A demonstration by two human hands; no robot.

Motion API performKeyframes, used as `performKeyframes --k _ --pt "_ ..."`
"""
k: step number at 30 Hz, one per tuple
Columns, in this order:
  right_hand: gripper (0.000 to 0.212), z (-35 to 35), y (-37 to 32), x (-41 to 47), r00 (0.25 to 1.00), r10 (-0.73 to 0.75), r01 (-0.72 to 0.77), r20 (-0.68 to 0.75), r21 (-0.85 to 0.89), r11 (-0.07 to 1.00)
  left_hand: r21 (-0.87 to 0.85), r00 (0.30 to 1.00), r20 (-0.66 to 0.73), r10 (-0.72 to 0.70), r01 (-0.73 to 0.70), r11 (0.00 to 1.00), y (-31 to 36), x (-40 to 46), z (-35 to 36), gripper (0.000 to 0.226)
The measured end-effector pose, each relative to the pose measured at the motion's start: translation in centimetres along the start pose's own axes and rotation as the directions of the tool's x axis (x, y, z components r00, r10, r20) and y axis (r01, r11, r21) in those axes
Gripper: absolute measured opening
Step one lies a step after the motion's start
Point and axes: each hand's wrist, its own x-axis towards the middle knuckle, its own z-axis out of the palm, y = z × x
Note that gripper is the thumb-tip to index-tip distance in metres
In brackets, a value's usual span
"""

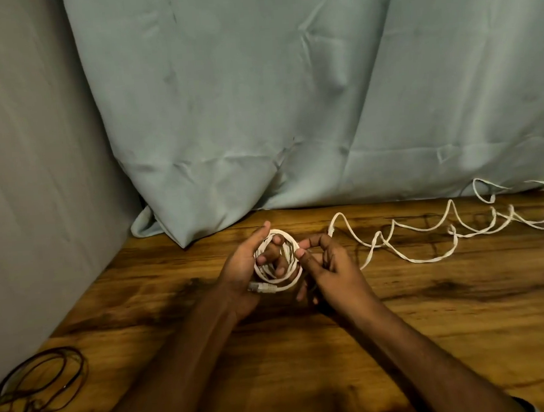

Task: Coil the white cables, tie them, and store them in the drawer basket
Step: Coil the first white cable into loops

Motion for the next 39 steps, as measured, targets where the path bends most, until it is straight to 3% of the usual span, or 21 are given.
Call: performKeyframes --k 4,9,13,19,22,27,32,36,39 --pt "0.010 0.2 0.3 0.1 1.000 0.005 -0.006 -0.025 -0.032 0.999 0.016 1.000 -0.008 0.003 -0.003 1.000 -0.3 0.4 -0.3 0.043" --pt "0.012 0.5 0.8 0.5 0.995 0.089 -0.080 -0.053 0.149 0.986 -0.049 1.000 -0.006 0.017 -0.017 0.999 -0.3 0.0 0.2 0.052" --pt "0.012 0.8 0.4 0.0 0.995 0.075 -0.060 -0.071 0.193 0.979 -0.070 0.999 0.006 0.039 -0.038 0.997 -0.2 -0.4 0.3 0.049" --pt "0.009 1.2 0.9 -0.5 0.990 -0.089 0.081 -0.110 -0.077 0.994 -0.203 0.993 -0.059 0.102 -0.112 0.973 -1.0 -1.1 2.4 0.040" --pt "0.014 1.5 0.8 -0.8 0.984 -0.151 0.142 -0.096 -0.095 0.985 -0.274 0.988 -0.049 0.146 -0.153 0.949 -1.2 -0.9 2.4 0.042" --pt "0.011 1.7 1.0 -0.3 0.993 -0.036 0.043 -0.114 0.063 0.997 -0.323 0.975 -0.010 0.223 -0.214 0.922 -1.2 -1.3 2.5 0.072" --pt "0.021 1.7 0.8 -0.2 0.993 0.071 -0.059 -0.097 0.120 0.991 -0.370 0.968 -0.028 0.251 -0.243 0.897 -0.9 -1.4 2.3 0.076" --pt "0.038 2.0 0.1 -0.5 0.985 0.153 -0.164 0.079 0.167 0.972 -0.424 0.969 -0.108 0.222 -0.247 0.871 -0.3 -1.2 1.5 0.079" --pt "0.030 2.2 0.2 -0.6 0.982 0.123 -0.160 0.142 0.286 0.945 -0.422 0.973 -0.145 0.179 -0.224 0.878 -0.5 -1.0 1.6 0.083"
